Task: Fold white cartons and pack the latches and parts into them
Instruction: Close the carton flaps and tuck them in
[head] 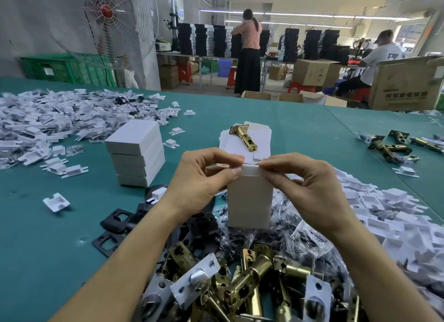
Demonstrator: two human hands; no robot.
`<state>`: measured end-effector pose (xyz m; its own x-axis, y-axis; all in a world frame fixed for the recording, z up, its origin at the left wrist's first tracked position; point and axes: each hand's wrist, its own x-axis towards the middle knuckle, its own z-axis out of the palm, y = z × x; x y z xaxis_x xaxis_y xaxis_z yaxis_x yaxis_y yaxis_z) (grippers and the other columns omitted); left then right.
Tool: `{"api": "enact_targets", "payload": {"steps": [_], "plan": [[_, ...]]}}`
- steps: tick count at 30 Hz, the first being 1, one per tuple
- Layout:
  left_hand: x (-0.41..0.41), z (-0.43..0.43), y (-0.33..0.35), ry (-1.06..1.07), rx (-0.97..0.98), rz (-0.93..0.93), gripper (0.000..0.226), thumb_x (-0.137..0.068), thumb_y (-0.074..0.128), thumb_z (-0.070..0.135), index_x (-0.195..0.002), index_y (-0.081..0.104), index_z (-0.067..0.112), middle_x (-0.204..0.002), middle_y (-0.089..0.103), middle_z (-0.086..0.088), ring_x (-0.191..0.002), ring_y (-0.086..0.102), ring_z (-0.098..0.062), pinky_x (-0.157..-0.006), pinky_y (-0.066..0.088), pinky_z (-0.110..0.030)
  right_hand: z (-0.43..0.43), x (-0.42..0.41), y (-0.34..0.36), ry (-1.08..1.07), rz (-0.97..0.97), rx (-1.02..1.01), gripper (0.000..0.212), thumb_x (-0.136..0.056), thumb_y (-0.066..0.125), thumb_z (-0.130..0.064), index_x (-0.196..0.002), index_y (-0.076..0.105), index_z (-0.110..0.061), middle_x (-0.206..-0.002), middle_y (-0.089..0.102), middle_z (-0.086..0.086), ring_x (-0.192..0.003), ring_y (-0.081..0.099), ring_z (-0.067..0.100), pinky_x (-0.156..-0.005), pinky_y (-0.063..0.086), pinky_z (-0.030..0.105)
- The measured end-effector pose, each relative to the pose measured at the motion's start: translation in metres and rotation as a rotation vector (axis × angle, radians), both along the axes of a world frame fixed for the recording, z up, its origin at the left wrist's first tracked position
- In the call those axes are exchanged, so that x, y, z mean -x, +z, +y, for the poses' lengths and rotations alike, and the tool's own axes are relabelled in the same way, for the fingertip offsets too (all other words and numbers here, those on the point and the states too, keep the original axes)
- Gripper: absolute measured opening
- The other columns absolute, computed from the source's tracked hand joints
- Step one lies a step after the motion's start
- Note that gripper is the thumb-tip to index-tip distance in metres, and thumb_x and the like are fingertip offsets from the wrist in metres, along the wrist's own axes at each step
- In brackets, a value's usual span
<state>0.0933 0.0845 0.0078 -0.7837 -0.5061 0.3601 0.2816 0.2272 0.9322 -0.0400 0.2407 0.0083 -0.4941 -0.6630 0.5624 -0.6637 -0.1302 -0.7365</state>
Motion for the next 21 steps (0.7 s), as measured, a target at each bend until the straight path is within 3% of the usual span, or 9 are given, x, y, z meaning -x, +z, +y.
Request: {"api": "enact_targets", "payload": {"steps": [8,11,13,16,21], "plan": [[-0.0031,-0.0041,0.0005,0.012,0.029,-0.038,0.028,-0.082,0.071,-0.012,-0.075,0.074,0.015,-0.098,0.078,-0.003,-0.098,0.073,-0.013,-0.078,0.056,-0.02,0.0004,-0.0023,0.0005,0.01,0.037,0.004,0.02,-0.081,0.076,-0.009,-0.088,0.075,-0.028,-0.097,0.075,-0.01,-0.096,0.071,0.006,-0.079,0.06,0.032],[-0.0034,-0.0042,-0.0003,0.009,0.045,-0.049,0.031,-0.08,0.073,-0.012,-0.07,0.075,0.018,-0.101,0.077,-0.003,-0.096,0.074,-0.012,-0.075,0.055,-0.018,0.0042,0.001,0.001,0.049,0.009,-0.051,0.013,-0.077,0.075,-0.026,-0.09,0.076,-0.029,-0.105,0.073,-0.01,-0.101,0.068,0.004,-0.082,0.059,0.029],[-0.0032,-0.0042,-0.0011,0.015,0.038,-0.067,0.028,-0.076,0.078,-0.008,-0.069,0.074,0.018,-0.106,0.075,-0.004,-0.095,0.074,-0.013,-0.075,0.057,-0.02,0.0063,0.0034,-0.0014,0.066,-0.038,-0.109,0.021,-0.072,0.075,-0.036,-0.092,0.076,-0.032,-0.114,0.07,-0.012,-0.102,0.068,0.006,-0.083,0.059,0.03],[-0.0018,-0.0054,-0.0026,0.061,0.078,-0.096,0.027,-0.069,0.085,-0.004,-0.066,0.072,0.019,-0.107,0.075,-0.004,-0.095,0.074,-0.014,-0.082,0.059,-0.026,0.0033,0.004,-0.0061,0.115,-0.103,-0.178,0.028,-0.077,0.08,-0.021,-0.098,0.073,-0.038,-0.117,0.068,-0.012,-0.097,0.069,0.016,-0.081,0.061,0.035],[0.0002,-0.0059,-0.0044,0.062,0.069,-0.079,0.026,-0.068,0.087,-0.002,-0.069,0.074,0.02,-0.103,0.076,-0.001,-0.091,0.075,-0.015,-0.079,0.059,-0.023,0.0,0.0018,-0.0085,0.111,-0.079,-0.203,0.04,-0.084,0.076,-0.008,-0.106,0.072,-0.04,-0.11,0.072,-0.017,-0.089,0.072,0.019,-0.081,0.06,0.044]]}}
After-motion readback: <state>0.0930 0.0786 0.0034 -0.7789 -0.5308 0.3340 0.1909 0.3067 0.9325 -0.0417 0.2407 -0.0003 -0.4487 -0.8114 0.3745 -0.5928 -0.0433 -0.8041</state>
